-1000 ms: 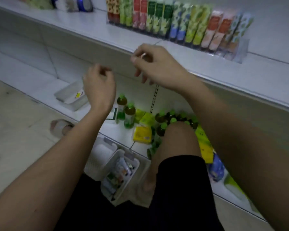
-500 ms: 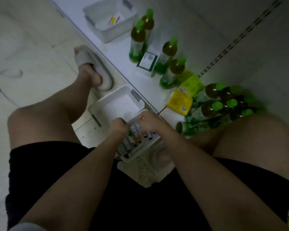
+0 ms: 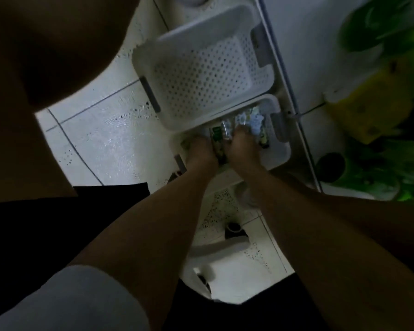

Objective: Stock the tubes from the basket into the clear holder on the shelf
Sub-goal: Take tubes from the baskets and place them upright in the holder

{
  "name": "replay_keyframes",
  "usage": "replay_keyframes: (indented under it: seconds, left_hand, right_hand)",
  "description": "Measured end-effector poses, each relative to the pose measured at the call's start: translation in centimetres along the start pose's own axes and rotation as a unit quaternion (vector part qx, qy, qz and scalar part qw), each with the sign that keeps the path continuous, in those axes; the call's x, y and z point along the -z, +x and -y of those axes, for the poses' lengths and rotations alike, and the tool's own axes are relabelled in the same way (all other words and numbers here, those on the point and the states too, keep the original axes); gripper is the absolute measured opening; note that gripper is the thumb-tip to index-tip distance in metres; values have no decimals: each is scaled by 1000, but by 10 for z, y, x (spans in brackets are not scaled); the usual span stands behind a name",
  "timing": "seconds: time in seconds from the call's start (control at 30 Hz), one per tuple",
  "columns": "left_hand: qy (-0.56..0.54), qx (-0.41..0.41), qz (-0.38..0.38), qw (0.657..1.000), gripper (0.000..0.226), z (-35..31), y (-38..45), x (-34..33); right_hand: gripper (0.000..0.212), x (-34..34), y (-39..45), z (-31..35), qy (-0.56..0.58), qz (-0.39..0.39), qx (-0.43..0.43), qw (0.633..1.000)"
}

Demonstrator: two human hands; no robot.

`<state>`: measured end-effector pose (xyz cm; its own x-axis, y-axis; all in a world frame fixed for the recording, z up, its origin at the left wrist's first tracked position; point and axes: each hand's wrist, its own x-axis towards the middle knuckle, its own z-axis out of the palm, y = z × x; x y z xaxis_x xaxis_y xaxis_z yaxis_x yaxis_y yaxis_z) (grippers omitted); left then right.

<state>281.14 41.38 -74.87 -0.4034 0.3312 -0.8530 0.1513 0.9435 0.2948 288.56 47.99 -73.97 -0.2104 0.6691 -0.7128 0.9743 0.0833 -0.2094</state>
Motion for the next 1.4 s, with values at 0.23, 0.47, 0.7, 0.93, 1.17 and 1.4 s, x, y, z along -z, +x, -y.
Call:
replay_keyframes:
  seconds: [0.23,0.47,0.7,0.93,1.17,1.4]
  left_hand:
    - [-6,8,3,1000,21,0,-1,-3]
    - [-111,18,116,987,22,-15,-38,25]
    - [-215,-124,227,942,3,-43,-105,64]
    - [-252,-168,306,902,27,-78,-164,110]
    - [-145,-381,237,882,35,-141,-263,179]
    - [-132,-564,201,790,24,-204,-392,233]
  right_hand:
    - [23,6,12,5,12,42,-10,999]
    - [43,45,-28,14,79,105,28,991]
    - [22,131,-91,-1,243,21,63,968]
    - [19,229,-169,-18,238,-42,142,960]
    - [17,304,-270,-14,239,-149,279,918]
    - [24,362,-381,-7,359,-200,365,836]
